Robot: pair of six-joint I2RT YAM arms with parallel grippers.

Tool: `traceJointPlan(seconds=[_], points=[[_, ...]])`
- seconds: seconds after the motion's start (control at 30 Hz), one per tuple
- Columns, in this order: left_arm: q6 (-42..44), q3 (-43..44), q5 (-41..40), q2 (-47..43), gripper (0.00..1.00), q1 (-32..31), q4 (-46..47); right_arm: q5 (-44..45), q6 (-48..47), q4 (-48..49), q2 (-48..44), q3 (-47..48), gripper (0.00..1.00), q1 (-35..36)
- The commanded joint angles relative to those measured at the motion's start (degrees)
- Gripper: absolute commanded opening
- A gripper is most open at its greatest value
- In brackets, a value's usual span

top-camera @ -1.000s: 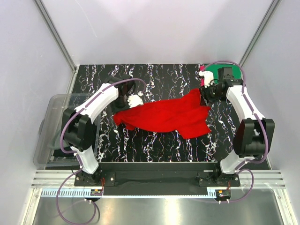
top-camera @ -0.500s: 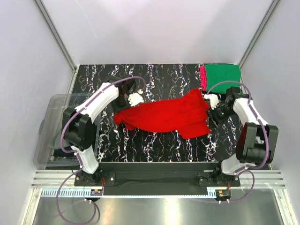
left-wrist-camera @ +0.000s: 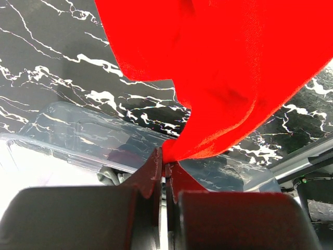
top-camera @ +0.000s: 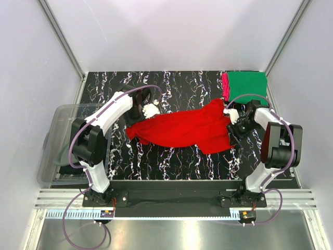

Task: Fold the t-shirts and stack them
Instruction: Flatten the tshirt out

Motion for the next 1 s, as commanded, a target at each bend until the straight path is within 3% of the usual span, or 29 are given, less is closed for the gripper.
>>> traceJointPlan(seconds=[0.0,0.97], points=[[-0.5,1.81,0.58,0.16,0.0,-0.19,0.57,0.91,-1.09,1.88,1.25,0.95,0.49,0.76],[-0.76,1.28,-1.01,-0.19,0.0,-0.1,1.28,9.61,-0.65,6.63,2.14,-7.49,0.36,6.82]])
